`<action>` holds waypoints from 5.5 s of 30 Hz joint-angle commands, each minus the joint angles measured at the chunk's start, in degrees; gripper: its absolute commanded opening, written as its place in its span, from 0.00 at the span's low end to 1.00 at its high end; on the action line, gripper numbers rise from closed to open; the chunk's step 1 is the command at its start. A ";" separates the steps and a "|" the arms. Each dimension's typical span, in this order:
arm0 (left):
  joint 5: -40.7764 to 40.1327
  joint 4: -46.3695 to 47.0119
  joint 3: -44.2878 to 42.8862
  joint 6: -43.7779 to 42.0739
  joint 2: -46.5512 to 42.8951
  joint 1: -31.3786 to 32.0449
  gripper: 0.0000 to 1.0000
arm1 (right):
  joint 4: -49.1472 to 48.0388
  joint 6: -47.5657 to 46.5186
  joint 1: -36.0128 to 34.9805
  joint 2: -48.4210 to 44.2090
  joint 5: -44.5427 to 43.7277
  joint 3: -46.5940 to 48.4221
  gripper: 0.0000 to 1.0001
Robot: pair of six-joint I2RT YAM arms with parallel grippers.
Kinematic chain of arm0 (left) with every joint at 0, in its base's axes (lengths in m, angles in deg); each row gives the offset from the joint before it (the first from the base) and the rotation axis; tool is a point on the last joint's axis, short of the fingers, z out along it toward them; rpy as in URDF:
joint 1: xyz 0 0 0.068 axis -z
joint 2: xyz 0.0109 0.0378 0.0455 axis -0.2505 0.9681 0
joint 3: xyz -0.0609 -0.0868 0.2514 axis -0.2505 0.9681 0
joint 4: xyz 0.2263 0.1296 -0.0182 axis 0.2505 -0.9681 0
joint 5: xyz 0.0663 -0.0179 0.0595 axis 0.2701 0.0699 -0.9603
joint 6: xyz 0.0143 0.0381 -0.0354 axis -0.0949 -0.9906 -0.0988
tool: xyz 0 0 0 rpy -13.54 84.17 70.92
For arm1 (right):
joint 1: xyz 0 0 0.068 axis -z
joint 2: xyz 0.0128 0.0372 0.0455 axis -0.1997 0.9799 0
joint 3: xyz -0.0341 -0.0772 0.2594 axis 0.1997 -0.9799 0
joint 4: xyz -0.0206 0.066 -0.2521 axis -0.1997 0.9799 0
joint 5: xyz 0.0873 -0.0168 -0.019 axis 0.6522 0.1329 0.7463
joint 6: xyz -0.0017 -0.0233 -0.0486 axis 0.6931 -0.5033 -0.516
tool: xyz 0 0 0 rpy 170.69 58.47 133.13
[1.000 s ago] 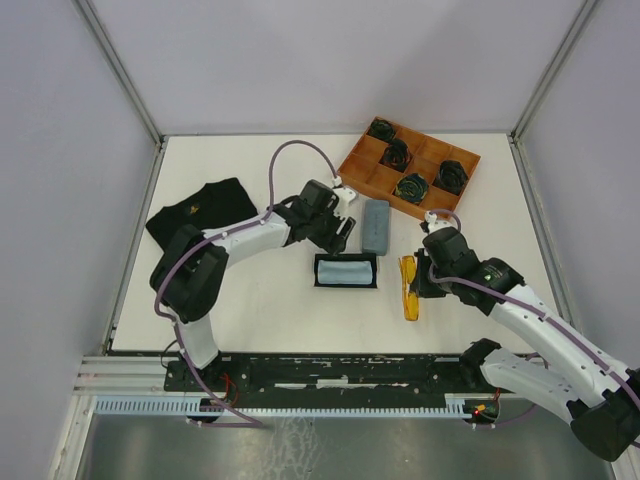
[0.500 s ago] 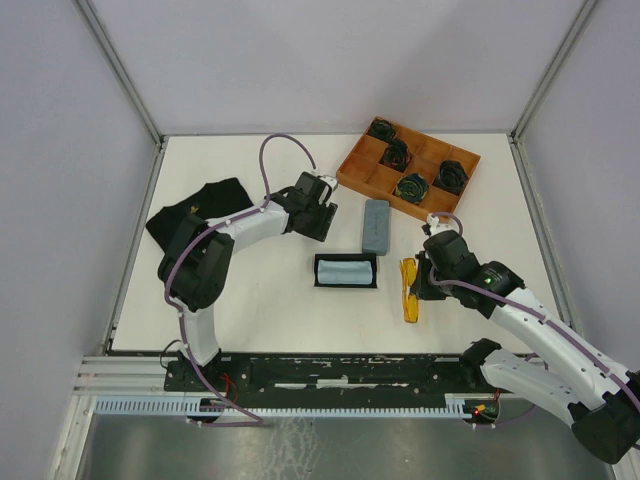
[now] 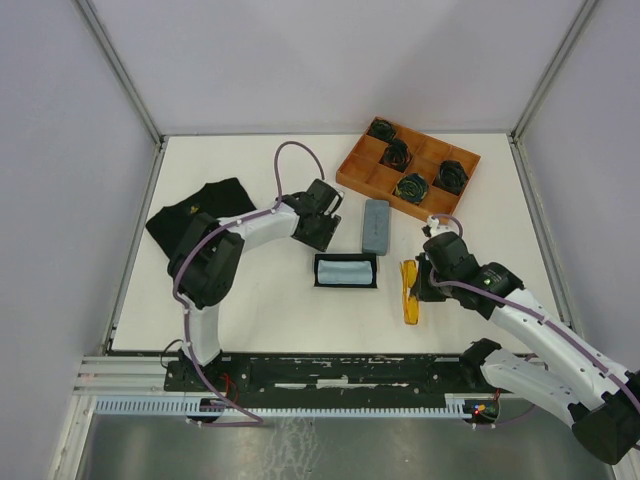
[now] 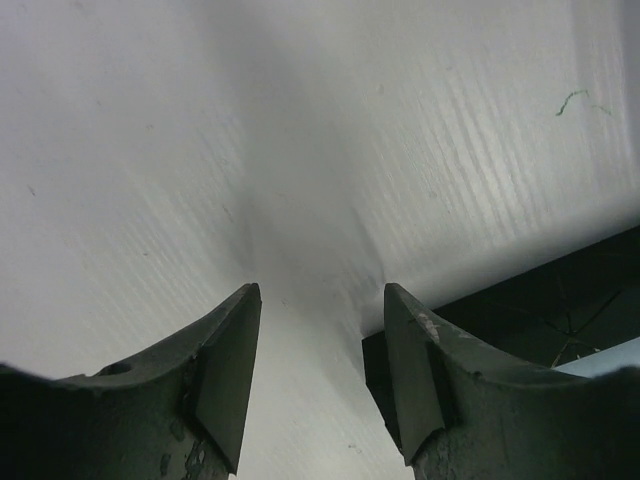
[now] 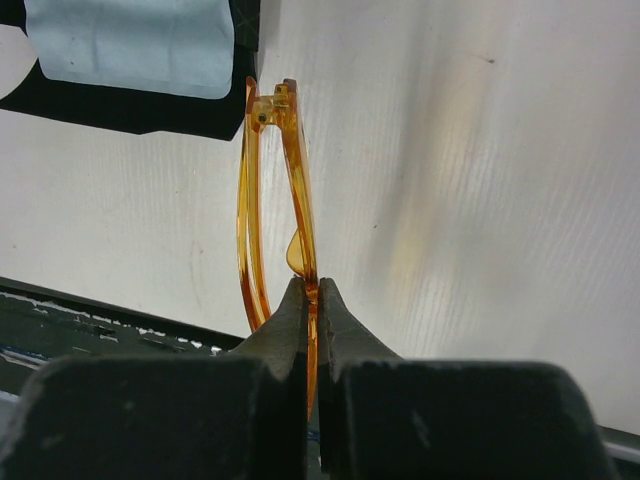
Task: Organize the sunglasses
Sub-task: Move the sunglasses case at the center of the board, then place the sunglasses in the sunglasses case.
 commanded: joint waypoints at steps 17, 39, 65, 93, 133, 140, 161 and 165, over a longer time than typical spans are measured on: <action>0.66 -2.79 6.98 3.13 -5.52 3.75 0.57 | -3.17 1.18 0.11 -1.50 2.26 0.23 0.00; 3.56 -0.90 14.61 9.10 -9.48 17.92 0.55 | -6.05 9.53 0.07 -5.69 0.21 -1.95 0.00; 4.29 6.12 20.72 13.83 -16.78 22.92 0.53 | -18.42 9.85 1.45 7.62 9.98 -4.79 0.00; 0.01 19.57 32.34 22.09 -32.19 21.70 0.53 | -30.31 6.98 9.13 19.56 28.10 -9.16 0.00; -0.50 18.18 30.43 21.85 -30.34 21.76 0.51 | -36.48 7.68 9.19 27.38 33.27 -9.98 0.00; -0.42 18.00 30.21 21.82 -30.16 21.74 0.51 | -37.89 7.80 9.21 28.75 33.71 -10.24 0.01; 0.02 17.45 29.25 21.59 -29.43 21.70 0.51 | -45.03 10.64 9.24 32.91 34.95 -11.53 0.09; 0.10 17.41 29.22 21.54 -29.27 21.68 0.50 | -45.18 10.86 9.15 33.21 34.53 -11.76 0.09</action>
